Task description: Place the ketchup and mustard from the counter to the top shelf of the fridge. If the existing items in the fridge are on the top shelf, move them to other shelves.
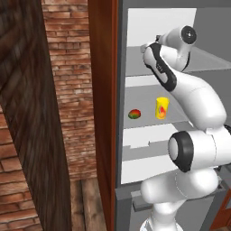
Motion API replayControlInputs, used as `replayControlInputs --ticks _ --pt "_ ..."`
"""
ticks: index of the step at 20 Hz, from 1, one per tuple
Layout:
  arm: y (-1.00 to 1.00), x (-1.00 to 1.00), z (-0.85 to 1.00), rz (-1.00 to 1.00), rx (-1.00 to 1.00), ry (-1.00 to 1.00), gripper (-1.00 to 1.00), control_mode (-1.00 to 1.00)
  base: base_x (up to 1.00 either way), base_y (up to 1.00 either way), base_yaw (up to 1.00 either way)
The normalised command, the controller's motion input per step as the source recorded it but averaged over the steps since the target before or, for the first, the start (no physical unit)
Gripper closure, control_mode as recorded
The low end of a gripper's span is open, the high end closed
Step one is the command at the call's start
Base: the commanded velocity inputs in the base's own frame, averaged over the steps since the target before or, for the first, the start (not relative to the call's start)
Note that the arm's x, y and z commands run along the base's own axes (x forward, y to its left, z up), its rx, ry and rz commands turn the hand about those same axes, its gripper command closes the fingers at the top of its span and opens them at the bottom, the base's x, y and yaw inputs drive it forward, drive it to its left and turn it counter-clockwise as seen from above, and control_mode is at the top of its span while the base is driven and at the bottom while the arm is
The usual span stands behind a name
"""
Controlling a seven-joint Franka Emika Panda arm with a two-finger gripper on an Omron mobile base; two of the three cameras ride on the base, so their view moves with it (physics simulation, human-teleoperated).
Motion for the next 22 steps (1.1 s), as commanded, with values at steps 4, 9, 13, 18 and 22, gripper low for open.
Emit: replayControlInputs --ticks 4,9,13,18,22 --pt "-0.05 0.09 -0.38 0.00 -0.07 0.12 1.00 -1.00 0.00 0.00 0.00" --pt "0.00 0.10 -0.20 0.00 0.00 0.03 -1.00 -1.00 0.00 0.00 0.00" --pt "0.00 0.00 0.00 0.00 0.00 0.00 -1.00 -1.00 0.00 0.00 0.00" --pt "0.00 -0.04 0.00 0.00 0.00 0.00 -1.00 -1.00 0.00 0.00 0.00" --pt "0.00 -0.39 0.00 -0.04 0.00 0.00 -1.00 -1.00 0.00 0.00 0.00"
